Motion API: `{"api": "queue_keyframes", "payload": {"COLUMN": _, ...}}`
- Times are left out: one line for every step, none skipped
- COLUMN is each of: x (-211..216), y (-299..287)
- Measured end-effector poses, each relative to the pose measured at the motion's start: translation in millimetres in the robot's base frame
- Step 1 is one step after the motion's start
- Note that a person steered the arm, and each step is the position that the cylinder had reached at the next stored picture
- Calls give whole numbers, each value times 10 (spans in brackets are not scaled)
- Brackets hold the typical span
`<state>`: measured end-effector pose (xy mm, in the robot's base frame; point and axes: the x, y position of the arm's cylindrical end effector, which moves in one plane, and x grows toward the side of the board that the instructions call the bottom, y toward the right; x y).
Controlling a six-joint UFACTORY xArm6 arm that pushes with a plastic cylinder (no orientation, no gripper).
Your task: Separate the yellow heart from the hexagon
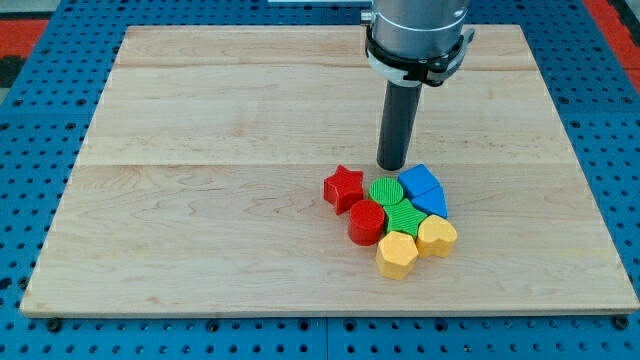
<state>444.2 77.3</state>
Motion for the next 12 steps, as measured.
{"api": "queue_keyframes", "payload": {"x": -342, "y": -295}}
{"api": "queue_keyframes", "payload": {"x": -565, "y": -449}}
{"api": "queue_keyframes", "payload": {"x": -477, "y": -427}}
{"api": "queue_keyframes", "payload": {"x": -447, "y": -462}}
{"api": "queue_keyframes", "payload": {"x": -444, "y": -733}}
{"api": "queue_keyframes", "payload": {"x": -353, "y": -1201}}
{"api": "queue_keyframes", "payload": {"x": -290, "y": -1418}}
{"api": "queue_keyframes", "payload": {"x": -383, "y": -1418}}
{"api": "queue_keyframes", "payload": {"x": -391, "y": -1418}}
{"api": "queue_keyframes", "payload": {"x": -344, "y": -1418}}
{"api": "queue_keyframes", "payload": {"x": -12, "y": -1453}}
{"api": "queue_keyframes", "payload": {"x": 36, "y": -1424}}
